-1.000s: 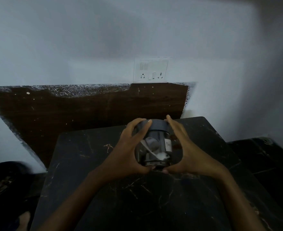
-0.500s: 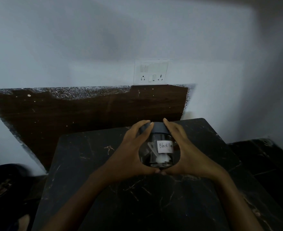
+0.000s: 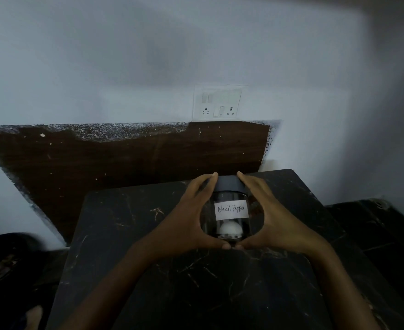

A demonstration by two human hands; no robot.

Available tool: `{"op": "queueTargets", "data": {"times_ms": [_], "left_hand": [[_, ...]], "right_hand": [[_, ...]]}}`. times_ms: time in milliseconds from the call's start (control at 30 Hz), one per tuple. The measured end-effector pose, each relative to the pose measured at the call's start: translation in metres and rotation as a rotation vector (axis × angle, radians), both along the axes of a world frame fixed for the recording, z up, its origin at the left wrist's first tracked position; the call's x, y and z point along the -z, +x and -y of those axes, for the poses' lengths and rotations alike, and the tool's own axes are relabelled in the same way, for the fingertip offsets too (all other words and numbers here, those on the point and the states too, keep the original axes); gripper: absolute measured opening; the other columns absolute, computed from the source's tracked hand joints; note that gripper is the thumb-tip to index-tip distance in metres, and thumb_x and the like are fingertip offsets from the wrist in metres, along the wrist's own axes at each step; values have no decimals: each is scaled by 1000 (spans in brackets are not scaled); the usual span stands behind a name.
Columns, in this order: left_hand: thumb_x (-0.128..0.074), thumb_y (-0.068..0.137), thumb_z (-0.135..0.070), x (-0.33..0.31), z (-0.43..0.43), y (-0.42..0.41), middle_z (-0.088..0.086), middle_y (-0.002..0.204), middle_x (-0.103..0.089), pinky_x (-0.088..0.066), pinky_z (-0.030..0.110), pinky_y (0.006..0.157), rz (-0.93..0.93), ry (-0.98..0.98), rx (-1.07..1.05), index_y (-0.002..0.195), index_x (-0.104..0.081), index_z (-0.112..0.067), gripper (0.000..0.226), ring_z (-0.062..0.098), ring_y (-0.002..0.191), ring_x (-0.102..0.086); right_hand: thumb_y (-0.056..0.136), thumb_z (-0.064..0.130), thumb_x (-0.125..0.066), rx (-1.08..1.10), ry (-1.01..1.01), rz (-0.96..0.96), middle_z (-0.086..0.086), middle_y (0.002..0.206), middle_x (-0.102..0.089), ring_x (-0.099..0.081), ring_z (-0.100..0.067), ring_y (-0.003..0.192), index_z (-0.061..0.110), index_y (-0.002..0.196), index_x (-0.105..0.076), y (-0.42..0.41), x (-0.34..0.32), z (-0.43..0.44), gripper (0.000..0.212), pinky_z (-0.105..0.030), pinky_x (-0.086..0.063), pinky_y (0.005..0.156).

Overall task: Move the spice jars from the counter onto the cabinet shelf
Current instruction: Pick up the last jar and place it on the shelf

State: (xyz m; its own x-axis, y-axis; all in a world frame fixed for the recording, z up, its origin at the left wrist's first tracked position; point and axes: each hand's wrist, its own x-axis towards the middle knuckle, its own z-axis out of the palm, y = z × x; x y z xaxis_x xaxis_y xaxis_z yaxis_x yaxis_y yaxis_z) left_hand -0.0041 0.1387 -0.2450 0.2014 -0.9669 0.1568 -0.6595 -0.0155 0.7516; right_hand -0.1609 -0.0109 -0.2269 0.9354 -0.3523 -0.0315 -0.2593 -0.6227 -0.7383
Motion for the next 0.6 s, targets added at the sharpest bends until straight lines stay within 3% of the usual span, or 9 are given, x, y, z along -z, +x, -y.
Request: {"op": "queueTargets", "data": {"times_ms": [167,267,433,600], "left_hand": [[-86,53,-44,1,-2,5,-30,144,-7,-44,38,104,-98,-39,-1,149,-2,-32,128,1,137,-19],[-83,53,-48,0,-2,4,-31,144,-6,-43,39,104,-130,-43,12,148,0,-35,127,0,137,-18],[-82,52,-52,-2,1,5,-38,144,14,-31,40,113,-89,14,54,144,15,-39,134,-3,140,-1],[-86,58,-38,-6,6,3,-26,151,5,-28,36,114,-86,-5,30,146,9,-34,130,3,141,-10]], "right_hand": [[55,24,-88,-26,53,-22,35,142,2,-14,6,127,55,137,9,-4,-6,5,131,2,-31,80],[55,25,-88,-28,53,-43,32,143,-5,-22,2,128,51,141,8,-5,-9,6,132,-6,-32,85],[52,25,-90,-3,40,16,47,126,-14,-40,6,115,57,137,-5,-6,-12,4,123,-9,-47,77],[51,23,-90,9,56,73,53,120,-14,-38,12,115,61,131,-8,-7,-14,4,121,-4,-46,78]]}}
